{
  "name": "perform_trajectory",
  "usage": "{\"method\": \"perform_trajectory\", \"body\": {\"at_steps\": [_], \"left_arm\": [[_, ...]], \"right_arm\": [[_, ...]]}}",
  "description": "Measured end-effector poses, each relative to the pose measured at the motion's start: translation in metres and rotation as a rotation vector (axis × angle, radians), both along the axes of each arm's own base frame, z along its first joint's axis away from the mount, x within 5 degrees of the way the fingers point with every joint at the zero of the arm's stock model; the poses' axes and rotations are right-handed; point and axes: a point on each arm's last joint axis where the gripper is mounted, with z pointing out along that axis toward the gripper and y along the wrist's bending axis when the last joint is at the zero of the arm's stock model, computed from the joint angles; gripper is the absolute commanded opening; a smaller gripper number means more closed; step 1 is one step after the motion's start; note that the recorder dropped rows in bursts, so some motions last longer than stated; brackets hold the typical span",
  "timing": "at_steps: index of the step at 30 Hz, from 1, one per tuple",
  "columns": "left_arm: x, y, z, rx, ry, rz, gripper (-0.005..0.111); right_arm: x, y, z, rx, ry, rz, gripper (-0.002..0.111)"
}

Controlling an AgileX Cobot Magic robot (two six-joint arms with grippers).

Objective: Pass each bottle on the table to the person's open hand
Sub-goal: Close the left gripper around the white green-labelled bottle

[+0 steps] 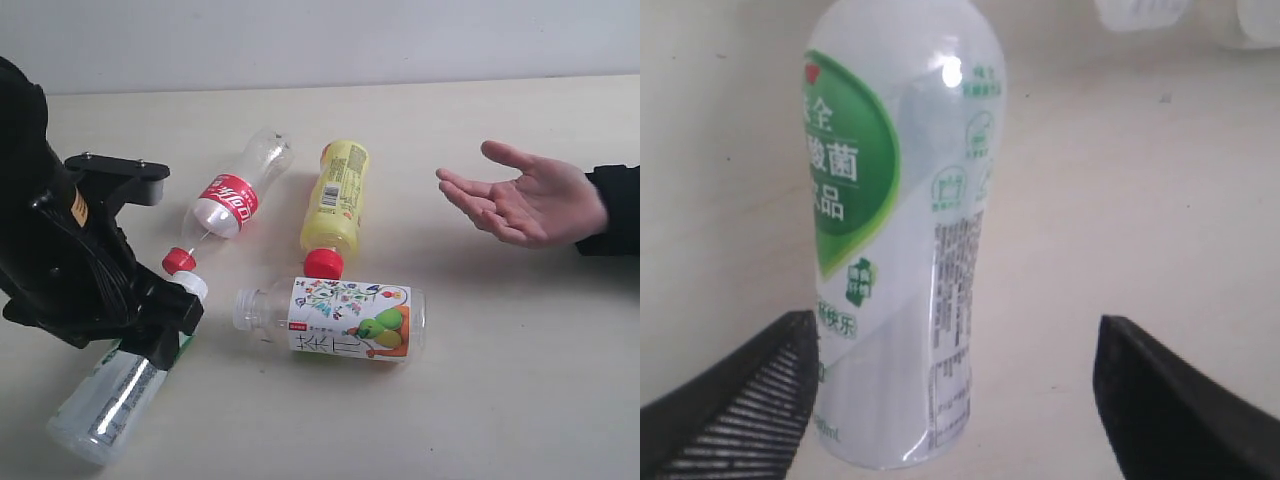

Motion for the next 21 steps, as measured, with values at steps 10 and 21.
{"method": "perform_trajectory", "body": {"at_steps": [10,21], "left_arm": [[0.004,0.001,-0.009,0.023,-0.035,-0.021,0.073],[0.013,-0.003,-0.045,0.040,-0.024,-0.025,0.073]], "right_arm": [[0.000,0.000,0.000,0.000,0.000,0.000,0.000],[0.000,0.000,0.000,0.000,0.000,0.000,0.000]]}}
